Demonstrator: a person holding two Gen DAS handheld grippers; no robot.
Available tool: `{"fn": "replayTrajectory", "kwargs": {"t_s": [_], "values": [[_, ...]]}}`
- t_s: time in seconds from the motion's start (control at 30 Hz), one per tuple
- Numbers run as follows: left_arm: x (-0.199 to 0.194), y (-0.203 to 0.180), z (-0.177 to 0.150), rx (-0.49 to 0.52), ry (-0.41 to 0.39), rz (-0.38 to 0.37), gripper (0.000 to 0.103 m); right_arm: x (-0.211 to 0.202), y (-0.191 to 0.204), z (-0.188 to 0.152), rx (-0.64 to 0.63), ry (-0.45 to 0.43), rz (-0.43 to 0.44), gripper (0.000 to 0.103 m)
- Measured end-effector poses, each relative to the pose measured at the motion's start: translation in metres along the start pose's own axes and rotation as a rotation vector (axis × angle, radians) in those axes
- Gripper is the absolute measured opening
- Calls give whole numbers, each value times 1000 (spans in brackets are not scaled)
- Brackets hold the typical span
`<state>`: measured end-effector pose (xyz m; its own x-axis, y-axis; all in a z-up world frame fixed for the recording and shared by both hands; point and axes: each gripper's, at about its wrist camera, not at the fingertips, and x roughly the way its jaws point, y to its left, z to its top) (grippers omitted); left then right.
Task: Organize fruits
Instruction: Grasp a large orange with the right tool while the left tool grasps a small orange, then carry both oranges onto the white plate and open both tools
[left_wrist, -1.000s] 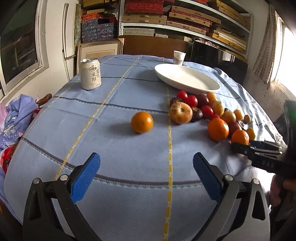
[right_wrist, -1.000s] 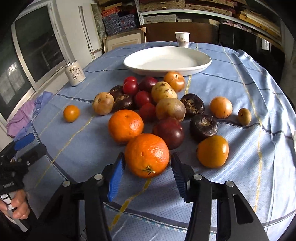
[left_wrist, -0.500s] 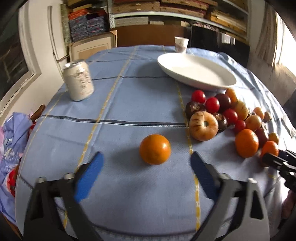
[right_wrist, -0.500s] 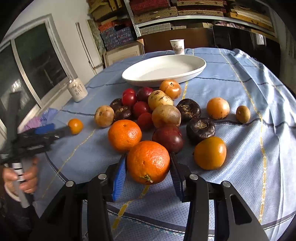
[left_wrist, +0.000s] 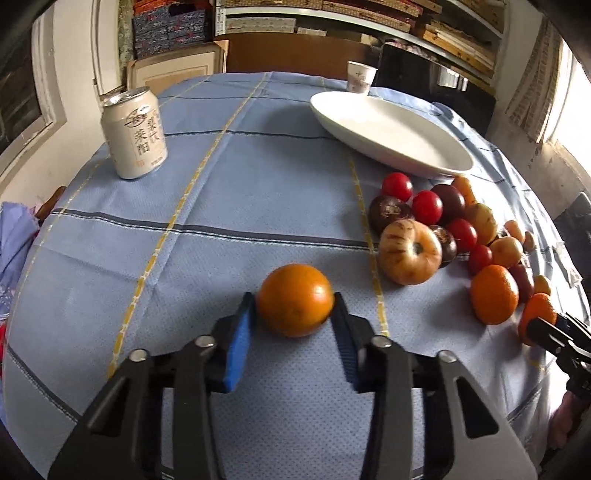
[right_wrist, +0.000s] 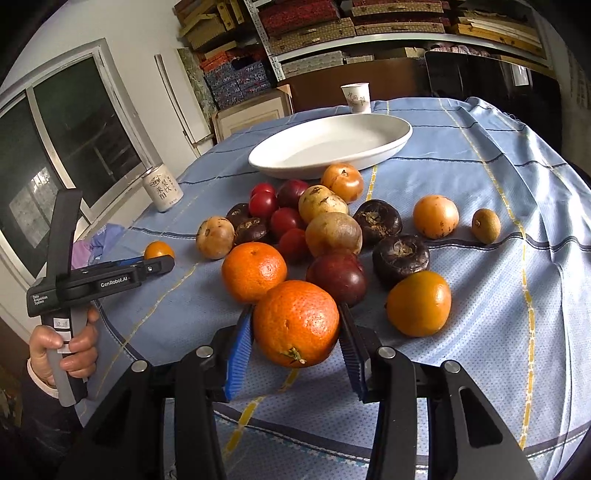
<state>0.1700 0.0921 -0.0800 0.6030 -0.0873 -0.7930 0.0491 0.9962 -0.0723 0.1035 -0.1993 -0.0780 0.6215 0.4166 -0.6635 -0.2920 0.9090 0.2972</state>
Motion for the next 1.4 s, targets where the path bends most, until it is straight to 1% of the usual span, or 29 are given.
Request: {"fn": "replayTrajectory", "kwargs": {"t_s": [0.17,0.27,0.37,0.43,0.5,0.53,0.63,0.7,0.73,0.77,0.83,0.93,1.03,1.13,1.17,1.23,1.27,1.3,1.37,1.4], "values": [[-3,-2,0,3,-7,1,38,-3,-2,0,0,-11,12,45],[-12,1,5,-17,-27,-30,38,-9,-1,1,-13,0,51,45],[-25,-5,23,-2,-59,-56,38,-20,-2,12,-1,8,131,45],[-29,-15,40,16,-78,-73,38,-26,-3,35,-8,-3,173,45],[-31,-31,65,41,-110,-89,38,-28,-4,56,-27,-30,156,45],[-30,-38,75,51,-120,-95,38,-26,-5,73,-42,-52,131,45],[-17,-64,110,85,-125,-137,38,-7,-12,114,-42,-69,74,45],[-1,-78,132,105,-108,-151,38,15,-22,140,-19,-42,35,45],[11,-85,143,116,-94,-144,38,34,-30,155,0,-6,17,45],[22,-89,152,122,-77,-135,38,48,-36,164,15,26,3,45],[45,-94,167,122,-35,-117,38,80,-49,178,33,91,-31,45],[76,-95,186,109,18,-121,38,116,-61,192,35,152,-65,45],[102,-94,196,97,68,-125,38,139,-67,196,40,187,-82,45],[121,-95,199,101,104,-114,38,154,-69,198,36,223,-89,45],[125,-95,199,97,114,-109,38,155,-67,199,26,218,-98,46],[127,-95,198,93,115,-102,58,155,-66,200,24,229,-106,46],[120,-93,197,84,86,-80,73,150,-66,199,42,225,-87,47],[110,-92,195,83,47,-64,77,144,-67,199,54,214,-65,47],[89,-89,190,96,-5,-65,79,126,-65,196,44,167,-32,47],[77,-87,185,95,-27,-70,84,115,-62,193,28,135,-22,48]]}}
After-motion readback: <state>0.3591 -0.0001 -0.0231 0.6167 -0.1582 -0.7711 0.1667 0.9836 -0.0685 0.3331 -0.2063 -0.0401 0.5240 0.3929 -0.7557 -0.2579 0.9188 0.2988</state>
